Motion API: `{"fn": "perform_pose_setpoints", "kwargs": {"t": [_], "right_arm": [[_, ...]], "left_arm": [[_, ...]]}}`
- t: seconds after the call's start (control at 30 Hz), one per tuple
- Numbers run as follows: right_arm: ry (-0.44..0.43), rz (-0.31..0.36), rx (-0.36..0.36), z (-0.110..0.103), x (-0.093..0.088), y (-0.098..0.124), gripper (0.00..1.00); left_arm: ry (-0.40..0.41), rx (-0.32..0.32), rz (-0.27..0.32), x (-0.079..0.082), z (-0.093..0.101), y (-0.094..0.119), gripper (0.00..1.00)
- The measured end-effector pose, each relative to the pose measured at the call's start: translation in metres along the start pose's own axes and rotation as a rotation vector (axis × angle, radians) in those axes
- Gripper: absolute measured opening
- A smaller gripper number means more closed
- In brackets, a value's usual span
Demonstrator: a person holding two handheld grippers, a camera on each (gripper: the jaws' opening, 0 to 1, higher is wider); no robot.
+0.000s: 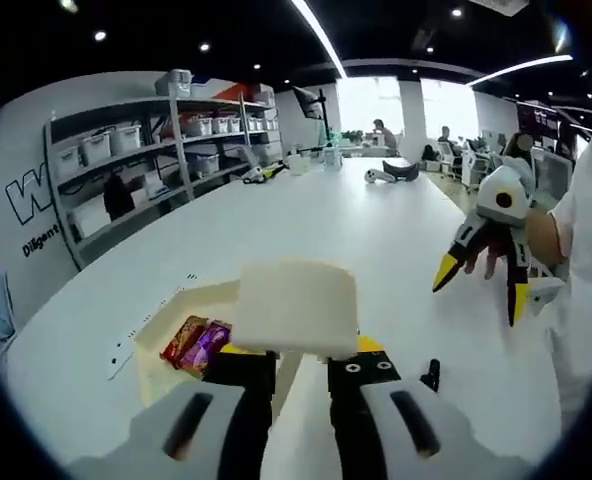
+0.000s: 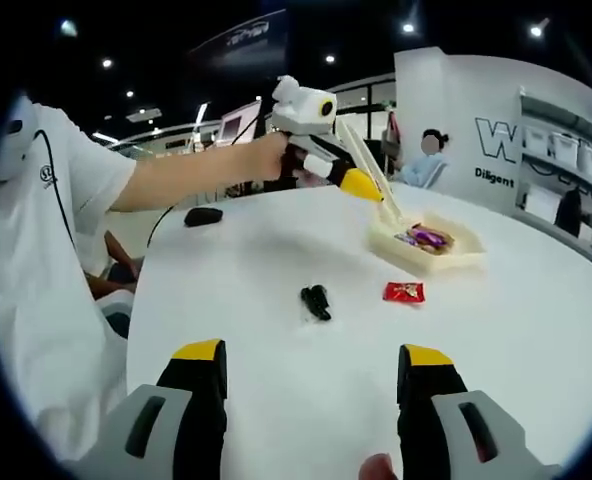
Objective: Place the target food into the container with the food tongs after gripping and lifting it, then release it inside without dropping or visibly crushing the food.
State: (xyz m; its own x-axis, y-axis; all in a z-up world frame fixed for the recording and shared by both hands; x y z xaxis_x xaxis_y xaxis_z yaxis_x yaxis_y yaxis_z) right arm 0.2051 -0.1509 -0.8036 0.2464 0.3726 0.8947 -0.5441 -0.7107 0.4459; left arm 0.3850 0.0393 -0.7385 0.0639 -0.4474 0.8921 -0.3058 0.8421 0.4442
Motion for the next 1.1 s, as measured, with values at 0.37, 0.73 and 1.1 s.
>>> {"fn": "perform_pose_setpoints", "kwargs": {"t": [0.37, 0.73, 1.1], "right_arm": [[0.003, 0.006, -0.008, -0.001, 0.001, 0.005, 0.67], [0.0, 0.01, -0.006, -0.002, -0.001, 0.004, 0.67], [-0.005, 0.008, -0.006, -0.002, -0.005, 0.006, 0.67]], "left_arm": [[0.019, 0.04, 0.01, 0.005, 0.03, -0.009, 0.18], [0.04, 0.085, 0.006, -0.006, 0.05, -0.019, 0.18], [0.086, 0.127, 0.008, -0.018, 0.06, -0.035, 0.19]]}}
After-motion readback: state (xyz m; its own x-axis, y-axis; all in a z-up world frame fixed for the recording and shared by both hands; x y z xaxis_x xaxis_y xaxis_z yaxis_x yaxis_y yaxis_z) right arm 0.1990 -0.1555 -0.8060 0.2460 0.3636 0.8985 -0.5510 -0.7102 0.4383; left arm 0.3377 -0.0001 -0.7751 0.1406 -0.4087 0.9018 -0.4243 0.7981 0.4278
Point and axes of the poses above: the point that each gripper's makers call its tool centre point, and the gripper's own axes: y roughly backward along the fingers, z roughly to its right, x roughly out of its top, the point moved 8 cm from there along y, roughly backward along the fingers, and after that the axes turned 2 degrees about y, right-handed, at the moved point
